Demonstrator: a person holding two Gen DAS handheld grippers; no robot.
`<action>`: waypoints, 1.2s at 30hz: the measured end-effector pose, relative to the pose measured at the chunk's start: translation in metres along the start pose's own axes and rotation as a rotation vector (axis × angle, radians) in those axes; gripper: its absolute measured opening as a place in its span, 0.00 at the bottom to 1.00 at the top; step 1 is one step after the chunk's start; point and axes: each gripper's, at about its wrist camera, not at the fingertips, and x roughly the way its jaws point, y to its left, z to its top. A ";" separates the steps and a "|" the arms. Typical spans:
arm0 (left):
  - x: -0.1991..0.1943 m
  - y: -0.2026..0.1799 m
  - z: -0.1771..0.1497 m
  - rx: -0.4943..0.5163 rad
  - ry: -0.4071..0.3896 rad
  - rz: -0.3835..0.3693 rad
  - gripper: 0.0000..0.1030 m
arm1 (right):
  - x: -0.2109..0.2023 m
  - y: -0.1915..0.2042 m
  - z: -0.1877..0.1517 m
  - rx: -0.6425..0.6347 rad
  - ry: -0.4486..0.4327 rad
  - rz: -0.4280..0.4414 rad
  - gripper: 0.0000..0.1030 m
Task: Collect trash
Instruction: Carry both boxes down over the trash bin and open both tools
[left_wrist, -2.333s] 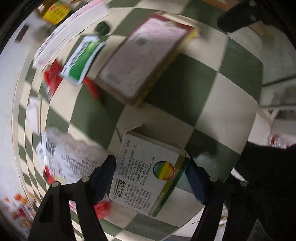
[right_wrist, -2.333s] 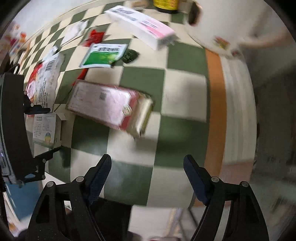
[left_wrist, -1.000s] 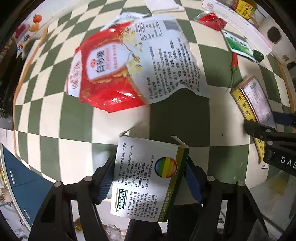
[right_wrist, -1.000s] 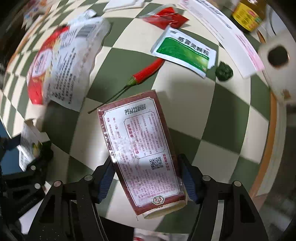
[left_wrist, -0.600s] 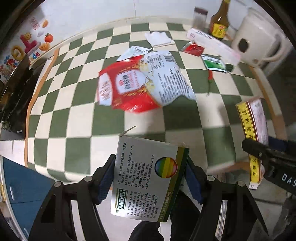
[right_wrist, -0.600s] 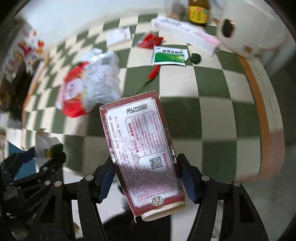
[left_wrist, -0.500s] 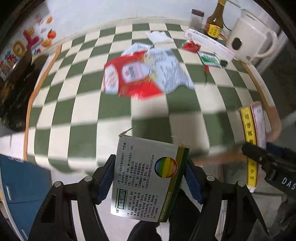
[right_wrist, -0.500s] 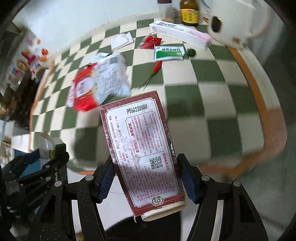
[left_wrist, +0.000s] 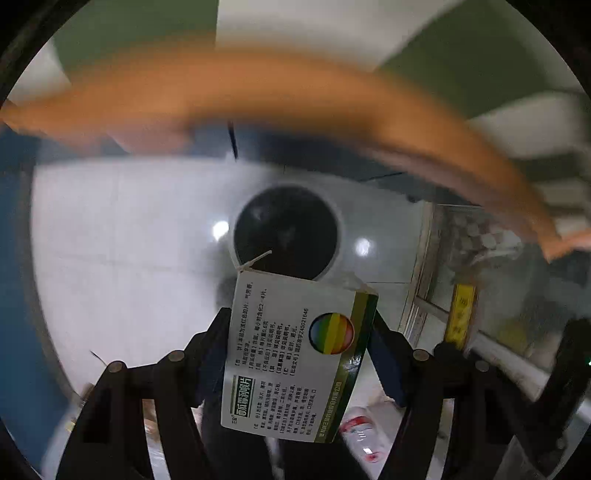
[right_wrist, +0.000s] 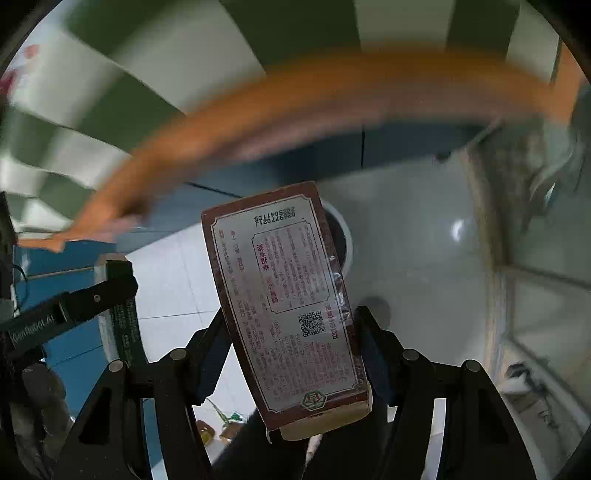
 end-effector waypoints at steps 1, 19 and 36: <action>0.023 0.005 0.007 -0.017 0.023 -0.016 0.66 | 0.024 -0.006 0.002 0.010 0.013 0.002 0.65; 0.211 0.031 0.055 0.047 0.071 0.078 0.99 | 0.273 -0.052 0.037 -0.023 0.145 -0.017 0.85; 0.093 0.024 -0.023 0.102 -0.143 0.351 0.99 | 0.159 -0.045 0.014 -0.090 0.018 -0.180 1.00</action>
